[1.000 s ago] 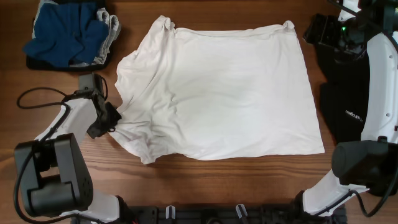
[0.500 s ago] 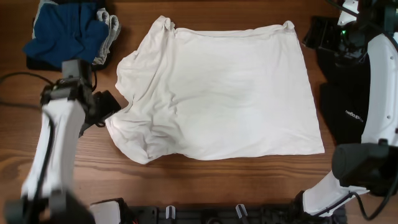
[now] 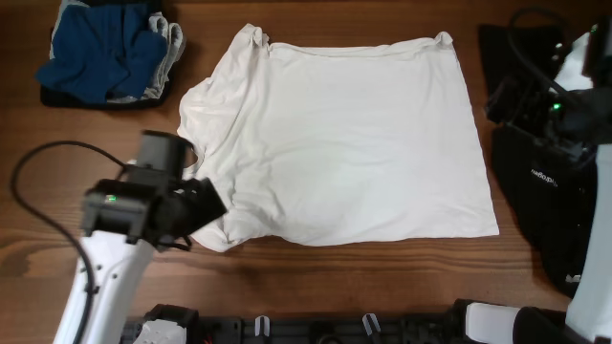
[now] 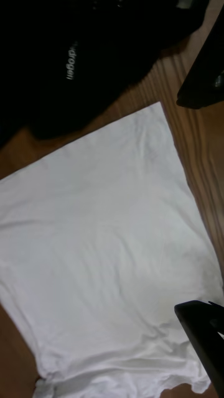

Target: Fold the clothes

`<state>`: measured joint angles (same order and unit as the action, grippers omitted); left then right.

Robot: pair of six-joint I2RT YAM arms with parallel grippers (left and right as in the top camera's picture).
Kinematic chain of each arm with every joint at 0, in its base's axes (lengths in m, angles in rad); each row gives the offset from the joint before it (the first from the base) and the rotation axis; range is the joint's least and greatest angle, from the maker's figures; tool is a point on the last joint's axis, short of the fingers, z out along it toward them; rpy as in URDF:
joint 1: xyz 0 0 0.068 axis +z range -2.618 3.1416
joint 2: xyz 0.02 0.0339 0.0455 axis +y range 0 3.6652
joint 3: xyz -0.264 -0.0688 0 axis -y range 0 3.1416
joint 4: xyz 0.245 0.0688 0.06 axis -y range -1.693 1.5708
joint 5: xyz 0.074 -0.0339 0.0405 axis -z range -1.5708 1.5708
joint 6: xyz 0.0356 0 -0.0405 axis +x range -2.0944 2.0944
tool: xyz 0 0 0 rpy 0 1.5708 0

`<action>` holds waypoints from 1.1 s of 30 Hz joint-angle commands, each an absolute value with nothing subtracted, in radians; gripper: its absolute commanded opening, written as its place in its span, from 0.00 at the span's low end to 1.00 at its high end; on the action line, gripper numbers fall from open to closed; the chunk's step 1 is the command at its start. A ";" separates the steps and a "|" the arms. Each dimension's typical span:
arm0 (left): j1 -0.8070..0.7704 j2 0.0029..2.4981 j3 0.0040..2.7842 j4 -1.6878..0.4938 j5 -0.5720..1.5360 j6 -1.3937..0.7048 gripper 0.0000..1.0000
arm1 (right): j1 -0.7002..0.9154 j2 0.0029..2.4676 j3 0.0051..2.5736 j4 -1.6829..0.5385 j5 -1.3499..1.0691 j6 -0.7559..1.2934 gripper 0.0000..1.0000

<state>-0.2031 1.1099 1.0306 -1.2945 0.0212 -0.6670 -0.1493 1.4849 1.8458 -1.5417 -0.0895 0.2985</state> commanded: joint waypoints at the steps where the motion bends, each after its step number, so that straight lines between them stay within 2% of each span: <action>1: -0.309 1.117 0.909 -1.251 0.033 -0.884 0.74 | -0.144 1.492 1.720 -1.480 -0.154 0.319 0.99; 4: -0.368 1.123 0.803 -1.180 0.034 -1.045 0.66 | -0.144 1.492 1.618 -1.397 -0.213 0.345 0.99; 9: -0.391 1.158 0.674 -1.019 0.033 -1.153 0.55 | -0.144 1.492 1.520 -1.308 -0.260 0.343 0.99; 13: -0.391 1.219 0.639 -0.923 0.029 -1.161 0.50 | -0.144 1.492 1.498 -1.283 -0.260 0.340 0.99; 25: -0.391 1.501 0.638 -0.825 -0.023 -1.156 0.44 | -0.144 1.492 1.498 -1.262 -0.260 0.328 0.99; 28: -0.391 1.519 0.639 -0.795 -0.056 -1.152 0.33 | -0.144 1.492 1.498 -1.261 -0.260 0.328 0.99; 33: -0.391 1.519 0.639 -0.800 -0.126 -1.147 0.26 | -0.144 1.492 1.498 -1.254 -0.260 0.327 0.99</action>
<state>-0.3939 1.4746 0.6598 -0.8280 0.0044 -1.1412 -0.1493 1.4914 1.5002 -1.2594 -0.2440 0.3290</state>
